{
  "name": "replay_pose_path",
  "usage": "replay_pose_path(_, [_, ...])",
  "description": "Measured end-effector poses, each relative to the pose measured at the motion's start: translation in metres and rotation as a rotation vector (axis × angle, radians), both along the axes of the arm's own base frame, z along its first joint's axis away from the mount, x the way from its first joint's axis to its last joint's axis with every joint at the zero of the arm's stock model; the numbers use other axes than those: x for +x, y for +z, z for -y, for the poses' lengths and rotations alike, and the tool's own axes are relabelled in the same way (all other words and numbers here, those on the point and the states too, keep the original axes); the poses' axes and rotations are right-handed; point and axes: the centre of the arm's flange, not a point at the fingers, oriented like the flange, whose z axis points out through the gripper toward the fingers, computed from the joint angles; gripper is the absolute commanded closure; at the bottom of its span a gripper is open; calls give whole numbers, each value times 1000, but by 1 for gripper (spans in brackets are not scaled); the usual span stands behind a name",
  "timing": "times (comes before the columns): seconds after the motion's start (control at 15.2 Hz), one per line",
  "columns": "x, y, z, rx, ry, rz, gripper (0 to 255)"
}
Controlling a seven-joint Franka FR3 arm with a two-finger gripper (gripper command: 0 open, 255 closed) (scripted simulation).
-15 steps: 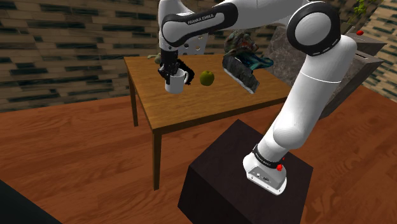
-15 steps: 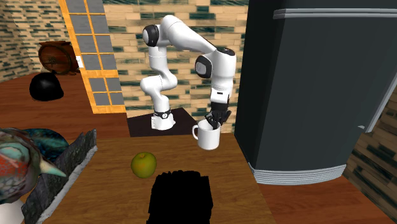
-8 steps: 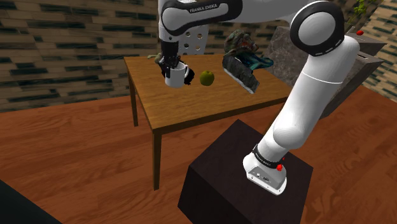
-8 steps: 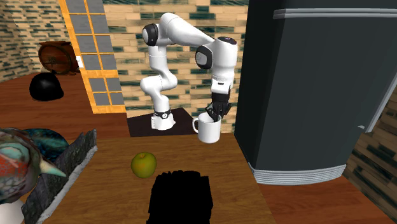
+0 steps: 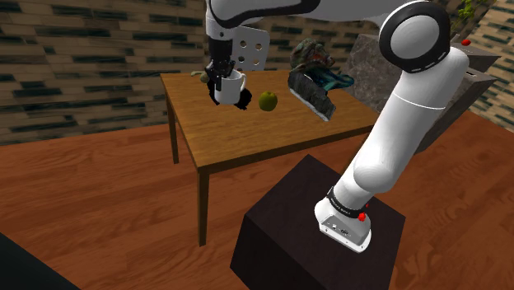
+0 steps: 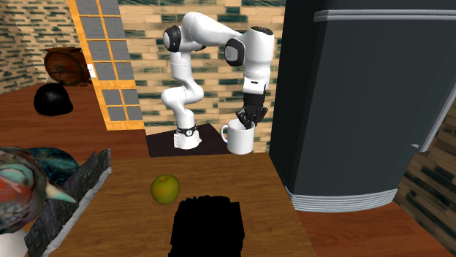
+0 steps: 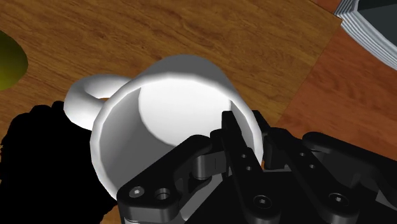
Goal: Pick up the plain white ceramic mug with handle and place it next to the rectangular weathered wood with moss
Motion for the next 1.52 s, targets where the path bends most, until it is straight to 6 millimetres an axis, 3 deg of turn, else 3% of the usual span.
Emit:
replay_pose_path(0.92, [1,72,0,0,0,0,255])
replay_pose_path(1.52, [-47,76,96,0,-1,0,255])
